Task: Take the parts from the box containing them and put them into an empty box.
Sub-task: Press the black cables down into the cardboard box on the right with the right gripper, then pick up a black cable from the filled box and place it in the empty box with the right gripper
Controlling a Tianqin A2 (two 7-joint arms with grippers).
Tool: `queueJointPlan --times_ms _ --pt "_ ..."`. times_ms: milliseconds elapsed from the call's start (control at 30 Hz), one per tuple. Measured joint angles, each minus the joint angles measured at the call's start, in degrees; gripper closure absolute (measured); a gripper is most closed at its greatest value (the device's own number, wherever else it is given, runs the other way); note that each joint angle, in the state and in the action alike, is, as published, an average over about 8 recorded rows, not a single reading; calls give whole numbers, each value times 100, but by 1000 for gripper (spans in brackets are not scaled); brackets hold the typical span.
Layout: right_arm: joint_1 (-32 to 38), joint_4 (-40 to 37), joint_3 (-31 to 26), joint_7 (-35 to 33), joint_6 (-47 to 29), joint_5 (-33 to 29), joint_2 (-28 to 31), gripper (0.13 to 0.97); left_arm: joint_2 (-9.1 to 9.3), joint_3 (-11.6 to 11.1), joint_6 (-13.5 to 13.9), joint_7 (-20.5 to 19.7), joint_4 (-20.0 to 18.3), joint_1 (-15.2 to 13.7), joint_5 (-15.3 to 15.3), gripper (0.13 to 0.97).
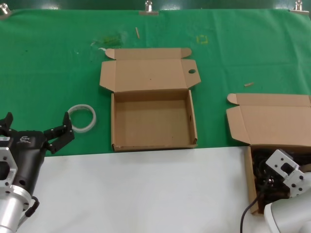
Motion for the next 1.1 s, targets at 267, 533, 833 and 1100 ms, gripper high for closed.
queueJointPlan --times_ms 267,533,833,1100 --pt "-15 7 -60 34 9 16 0 703 0 0 0 0 0 0 0 132" --pt "-35 31 -99 94 28 21 0 793 0 0 0 0 0 0 0 132" --pt "-47 249 -151 194 103 -14 0 892 0 0 0 0 0 0 0 132" --pt "122 652 -496 247 219 -162 0 894 0 0 0 0 0 0 0 132"
